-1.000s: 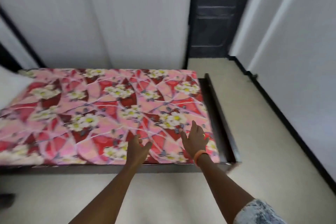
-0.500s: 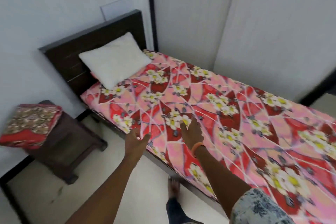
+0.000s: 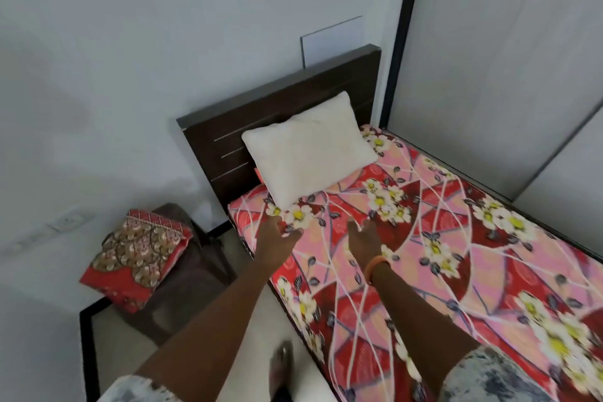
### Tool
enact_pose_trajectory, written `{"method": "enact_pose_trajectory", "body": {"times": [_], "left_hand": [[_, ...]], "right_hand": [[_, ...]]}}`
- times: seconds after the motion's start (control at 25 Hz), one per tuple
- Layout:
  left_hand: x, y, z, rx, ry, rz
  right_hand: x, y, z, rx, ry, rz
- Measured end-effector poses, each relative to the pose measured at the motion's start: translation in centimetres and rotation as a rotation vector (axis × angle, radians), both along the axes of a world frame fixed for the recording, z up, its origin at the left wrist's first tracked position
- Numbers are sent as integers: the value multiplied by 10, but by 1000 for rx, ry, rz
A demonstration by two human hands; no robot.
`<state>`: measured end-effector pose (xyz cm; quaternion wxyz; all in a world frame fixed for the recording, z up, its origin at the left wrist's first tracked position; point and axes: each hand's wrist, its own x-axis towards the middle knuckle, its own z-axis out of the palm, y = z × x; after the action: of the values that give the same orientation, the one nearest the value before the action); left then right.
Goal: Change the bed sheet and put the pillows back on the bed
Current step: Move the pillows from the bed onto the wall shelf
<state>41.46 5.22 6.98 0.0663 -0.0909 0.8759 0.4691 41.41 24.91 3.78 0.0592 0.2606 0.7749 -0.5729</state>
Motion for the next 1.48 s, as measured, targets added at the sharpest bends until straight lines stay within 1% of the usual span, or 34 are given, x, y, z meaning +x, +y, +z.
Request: {"method": "enact_pose_trajectory", "body": {"times": [0.08, 0.16, 0.32, 0.4, 0.48, 0.56, 0.64, 0.72, 0.8, 0.84, 0.92, 1.04, 1.12, 1.24, 1.28, 1.36, 1.44, 1.48], "left_hand": [[-72, -15, -7, -56, -34, -13], [-152, -33, -17, -144, -63, -49], [-295, -65, -29, -170, -119, -57], [-368, -82, -38, -299, -94, -114], [-436, -93, -53, -485, -19, -255], [-487, -91, -66, -608, 62, -401], [-531, -80, -86, -662, 112, -512], [-561, -65, -104, -689, 70, -559], [-581, -53, -116, -673, -53, -496], [-587, -48, -120, -635, -99, -460], [-590, -39, -125, -531, -118, -452], [-582, -16, -105, -301, -134, -541], [-570, -2, -80, -90, -140, -614], [-541, 5, -26, 331, -219, -674], [-531, 4, -6, 466, -249, -690], [-506, -1, 33, 660, -325, -717], [-487, -7, 61, 754, -444, -707], [-471, -6, 74, 754, -482, -702]], "right_hand": [[-62, -10, -6, -45, -27, 5], [-123, -21, -23, -78, -26, -51], [-221, -50, -52, -79, -140, -157], [-270, -71, -60, -129, -212, -195], [-321, -89, -69, -158, -230, -243], [-358, -103, -78, -203, -251, -310], [-389, -116, -95, -240, -327, -347], [-407, -121, -108, -286, -355, -378], [-417, -117, -118, -284, -360, -403], [-419, -111, -122, -277, -349, -422], [-418, -99, -124, -288, -344, -482], [-403, -77, -121, -330, -402, -578], [-388, -61, -119, -326, -421, -635], [-361, -32, -107, -361, -375, -712], [-351, -25, -100, -419, -332, -756], [-326, -19, -84, -638, -173, -820], [-306, -17, -73, -849, 35, -774], [-291, -12, -65, -899, 124, -759]]}}
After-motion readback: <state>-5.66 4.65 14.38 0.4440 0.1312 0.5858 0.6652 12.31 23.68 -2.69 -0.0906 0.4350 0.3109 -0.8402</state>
